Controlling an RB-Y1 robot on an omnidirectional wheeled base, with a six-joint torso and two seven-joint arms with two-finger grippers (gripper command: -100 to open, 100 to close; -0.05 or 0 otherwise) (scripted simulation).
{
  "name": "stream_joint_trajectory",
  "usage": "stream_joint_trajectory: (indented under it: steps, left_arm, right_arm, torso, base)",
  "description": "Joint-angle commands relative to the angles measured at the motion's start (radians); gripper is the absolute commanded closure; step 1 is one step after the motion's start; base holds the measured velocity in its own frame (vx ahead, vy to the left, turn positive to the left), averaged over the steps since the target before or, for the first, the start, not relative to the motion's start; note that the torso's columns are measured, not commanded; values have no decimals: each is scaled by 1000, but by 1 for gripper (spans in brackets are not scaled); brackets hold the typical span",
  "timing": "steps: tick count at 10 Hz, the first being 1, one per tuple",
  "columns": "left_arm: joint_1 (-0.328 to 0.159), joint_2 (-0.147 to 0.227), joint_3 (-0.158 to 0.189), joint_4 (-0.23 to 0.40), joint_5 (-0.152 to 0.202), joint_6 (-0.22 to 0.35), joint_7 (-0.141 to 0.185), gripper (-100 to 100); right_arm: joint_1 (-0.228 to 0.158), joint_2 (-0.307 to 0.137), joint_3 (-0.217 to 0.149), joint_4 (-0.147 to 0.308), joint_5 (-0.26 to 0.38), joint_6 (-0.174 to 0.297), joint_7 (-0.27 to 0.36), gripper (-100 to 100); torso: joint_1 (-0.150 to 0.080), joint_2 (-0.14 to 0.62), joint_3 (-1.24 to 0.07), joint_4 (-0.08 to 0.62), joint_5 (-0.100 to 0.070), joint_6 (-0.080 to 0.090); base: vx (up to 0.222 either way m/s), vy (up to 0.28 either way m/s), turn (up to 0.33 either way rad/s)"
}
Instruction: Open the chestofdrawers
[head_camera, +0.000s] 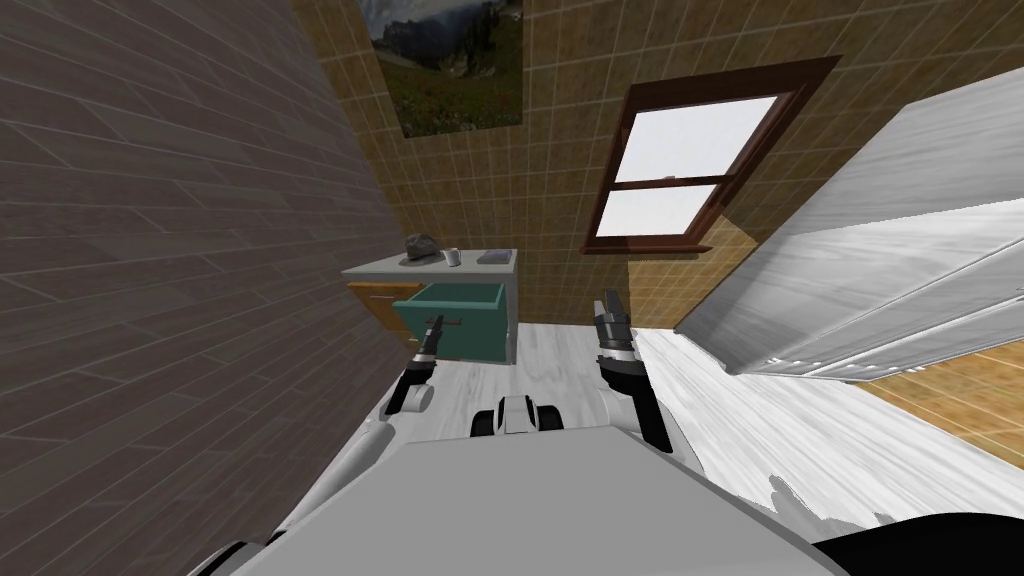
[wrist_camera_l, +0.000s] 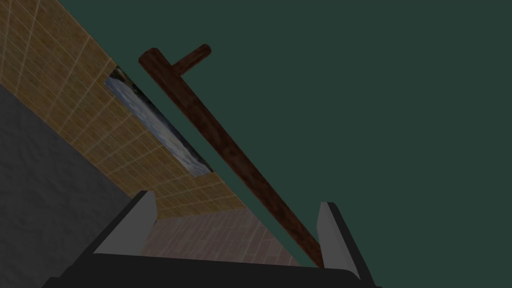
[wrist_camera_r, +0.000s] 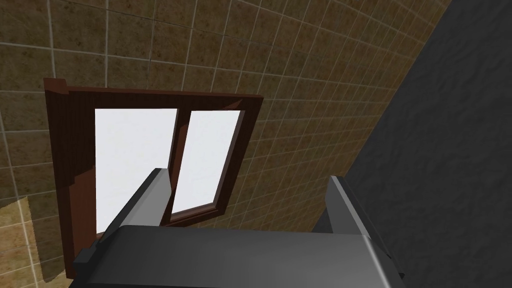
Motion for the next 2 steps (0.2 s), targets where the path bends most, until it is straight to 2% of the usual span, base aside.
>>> stream_joint_trajectory:
  steps: [1, 2]
  left_arm:
    - [1, 0, 0, 1, 0, 1, 0, 0]
    - [2, 0, 0, 2, 0, 2, 0, 0]
  right_arm:
    - [0, 0, 0, 0, 0, 0, 0, 0]
    - [0, 0, 0, 0, 0, 0, 0, 0]
  torso:
    - [1, -1, 0, -1, 1, 0]
    - [1, -1, -1, -1, 1, 0]
  base:
    - [0, 0, 0]
    - [0, 0, 0]
